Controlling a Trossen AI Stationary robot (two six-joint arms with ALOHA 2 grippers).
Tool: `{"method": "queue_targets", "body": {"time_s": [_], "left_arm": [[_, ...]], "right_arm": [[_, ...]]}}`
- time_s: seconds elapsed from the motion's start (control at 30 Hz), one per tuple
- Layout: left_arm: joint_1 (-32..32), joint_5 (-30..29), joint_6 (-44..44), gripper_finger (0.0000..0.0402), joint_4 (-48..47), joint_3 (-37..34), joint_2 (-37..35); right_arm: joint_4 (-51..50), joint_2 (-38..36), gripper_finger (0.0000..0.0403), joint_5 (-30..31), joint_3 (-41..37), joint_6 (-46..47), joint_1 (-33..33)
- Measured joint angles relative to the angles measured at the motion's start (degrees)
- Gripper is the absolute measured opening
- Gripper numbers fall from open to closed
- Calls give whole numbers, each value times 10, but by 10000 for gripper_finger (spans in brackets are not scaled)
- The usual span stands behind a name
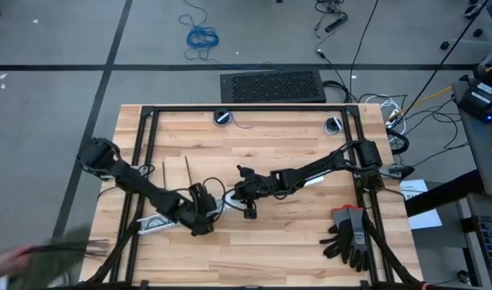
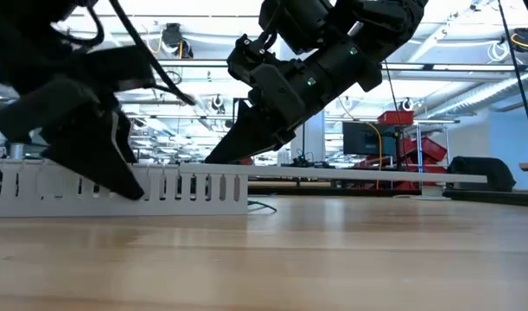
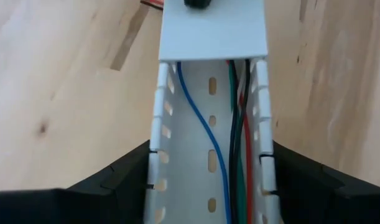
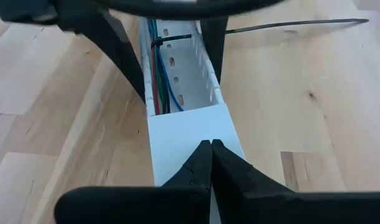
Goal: Ziptie cables
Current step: Close the white cable duct
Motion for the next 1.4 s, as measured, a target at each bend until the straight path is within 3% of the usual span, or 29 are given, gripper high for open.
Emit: {"method": "queue_targets", "body": {"time_s": [0.23, 0.57, 0.9, 1.17, 1.4], "left_arm": [[-1, -29, -1, 273, 80, -29, 32], [-5, -111, 3, 237, 168, -37, 74], [-4, -108, 13, 235, 189, -34, 88], [-4, -66, 43, 279, 163, -36, 27], [11, -59, 59, 317, 187, -34, 33]], "right_arm": [[-8, 1, 0, -2, 8, 3, 0], [-8, 2, 0, 4, 11, 6, 0], [-10, 2, 0, -1, 11, 6, 0], [-19, 2, 0, -8, 12, 9, 2], [-19, 2, 0, -6, 12, 9, 2]]}}
